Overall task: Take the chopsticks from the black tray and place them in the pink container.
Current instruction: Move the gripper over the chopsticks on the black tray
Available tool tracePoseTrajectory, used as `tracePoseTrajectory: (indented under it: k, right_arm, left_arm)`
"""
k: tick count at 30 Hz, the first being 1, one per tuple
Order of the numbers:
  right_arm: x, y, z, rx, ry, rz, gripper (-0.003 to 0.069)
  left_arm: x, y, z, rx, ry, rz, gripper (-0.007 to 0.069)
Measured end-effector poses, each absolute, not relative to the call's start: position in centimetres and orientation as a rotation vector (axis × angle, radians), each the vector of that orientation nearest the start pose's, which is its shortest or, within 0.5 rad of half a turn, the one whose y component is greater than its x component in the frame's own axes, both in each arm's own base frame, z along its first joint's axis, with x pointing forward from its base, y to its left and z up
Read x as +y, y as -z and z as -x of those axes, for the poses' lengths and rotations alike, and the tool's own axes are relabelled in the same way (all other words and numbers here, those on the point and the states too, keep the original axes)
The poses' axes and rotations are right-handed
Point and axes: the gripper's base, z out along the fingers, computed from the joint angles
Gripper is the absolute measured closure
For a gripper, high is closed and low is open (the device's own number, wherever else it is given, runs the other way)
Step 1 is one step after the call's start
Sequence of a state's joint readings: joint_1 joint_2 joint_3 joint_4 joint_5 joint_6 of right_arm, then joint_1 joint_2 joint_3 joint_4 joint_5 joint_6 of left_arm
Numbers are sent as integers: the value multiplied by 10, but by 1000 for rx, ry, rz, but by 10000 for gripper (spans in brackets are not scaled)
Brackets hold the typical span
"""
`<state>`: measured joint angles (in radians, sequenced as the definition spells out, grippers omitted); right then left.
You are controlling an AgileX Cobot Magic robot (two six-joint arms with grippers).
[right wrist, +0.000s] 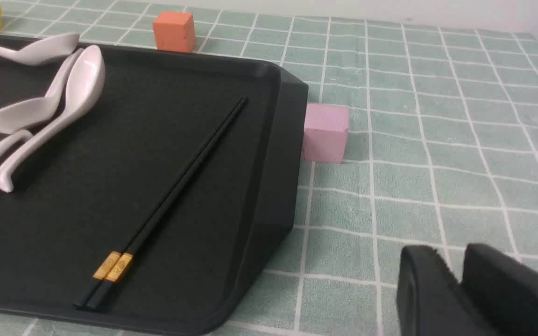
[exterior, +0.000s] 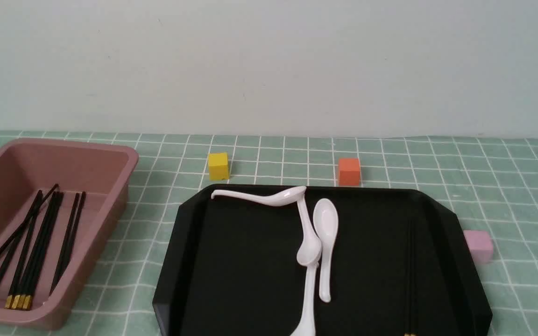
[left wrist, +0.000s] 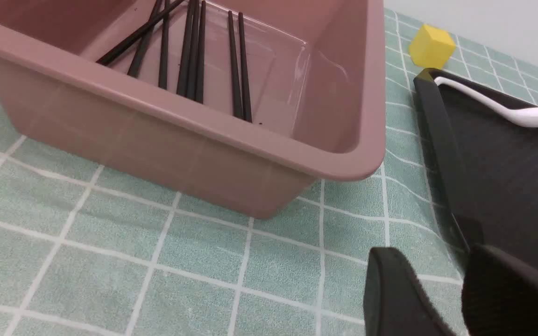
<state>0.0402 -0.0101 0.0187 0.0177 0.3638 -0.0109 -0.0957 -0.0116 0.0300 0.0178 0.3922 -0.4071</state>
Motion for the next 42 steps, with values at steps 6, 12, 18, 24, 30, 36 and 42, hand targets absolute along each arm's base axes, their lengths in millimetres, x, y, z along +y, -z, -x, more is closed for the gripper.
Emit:
tracePoseTrajectory:
  k: [6,12,18,24,30,36,42]
  right_arm:
    - [3,-175,-53,1856,-38,36,510]
    - [3,-175,-53,1856,-38,36,508]
    - [3,-175,-53,1856,-38,36,501]
    - [3,-175,-53,1856,-38,36,492]
    - [3,-175,-53,1856,-38,36,484]
    - [3,-175,-53,1856,-38,36,481]
    - [3,-175,-53,1856,-36,38,475]
  left_arm:
    - [-4,-169,-52,1886,324,285,385]
    - [-4,-169,-52,1886,324,285,385]
    - [-4,-169,-52,1886,324,285,385]
    - [-4,-169,-52,1886,324,285,385]
    - [-4,-169,-52,1886,324,285,385]
    - [-4,-169,-52,1886,324,285,385]
    - [-4,-169,-52,1886,324,285,385]
